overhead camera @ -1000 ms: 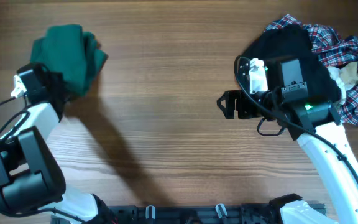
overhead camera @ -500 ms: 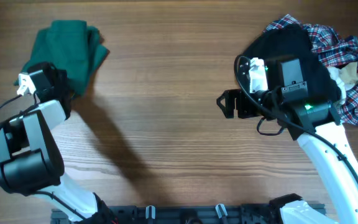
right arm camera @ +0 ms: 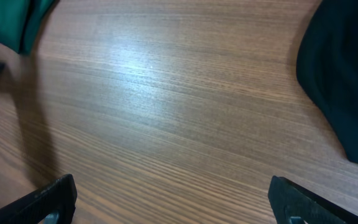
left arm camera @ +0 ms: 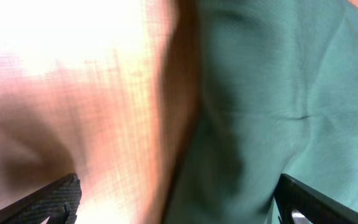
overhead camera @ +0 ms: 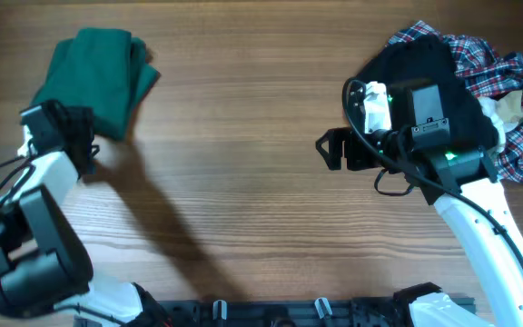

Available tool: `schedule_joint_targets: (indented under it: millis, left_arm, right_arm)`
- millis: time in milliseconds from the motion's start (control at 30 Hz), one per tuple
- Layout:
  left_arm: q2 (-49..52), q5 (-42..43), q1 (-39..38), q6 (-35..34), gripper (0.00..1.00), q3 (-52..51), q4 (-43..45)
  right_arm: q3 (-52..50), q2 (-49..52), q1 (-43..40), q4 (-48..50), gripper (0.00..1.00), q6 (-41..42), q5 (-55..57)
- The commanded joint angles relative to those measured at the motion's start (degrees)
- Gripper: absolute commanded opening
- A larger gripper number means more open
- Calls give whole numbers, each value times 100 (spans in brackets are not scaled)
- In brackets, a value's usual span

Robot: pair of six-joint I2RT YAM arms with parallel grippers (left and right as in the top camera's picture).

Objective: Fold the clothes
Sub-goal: 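Carry the folded garment to the table's upper left and place it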

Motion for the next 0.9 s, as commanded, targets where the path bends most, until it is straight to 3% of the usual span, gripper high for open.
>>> schedule_joint_targets:
  millis: [0, 100, 167, 200, 233, 267, 300, 467, 567, 700, 867]
  left_arm:
    - [-1014, 199, 118, 745, 100, -24, -890]
    - [-1923, 306, 118, 1648, 100, -24, -1733]
    - [-2350, 542, 107, 2282, 96, -24, -1838]
    - [-2529, 581, 101, 2612, 86, -24, -1751]
    - [-2599, 581, 101, 3038, 54, -24, -1432]
    - [-2579, 577, 101, 3281, 14, -26, -1180]
    - [-2404, 474, 101, 3670, 4, -26, -595]
    - [-750, 448, 83, 4885, 4, -26, 1886]
    - [181, 452, 15, 6196, 4, -24, 3012]
    - [981, 428, -295, 7490, 4, -24, 3447]
    - [1569, -321, -393, 7523, 4, -26, 3482]
  right_arm:
    - [133, -24, -13, 81, 100, -107, -116]
    - [133, -24, -13, 107, 100, -111, -116]
    - [133, -24, -13, 177, 100, -114, -116]
    - [133, -24, -13, 203, 100, -111, -116]
    - [133, -24, -13, 203, 100, -111, -118]
    - [133, -24, -13, 186, 100, -109, -118]
    - [133, -24, -13, 179, 100, -103, -118]
    - [133, -24, -13, 188, 100, -114, -114]
    - [131, -24, -13, 114, 100, -116, -114]
    - [131, -24, -13, 44, 100, -116, -114]
    - [131, -24, -13, -13, 100, -114, -116]
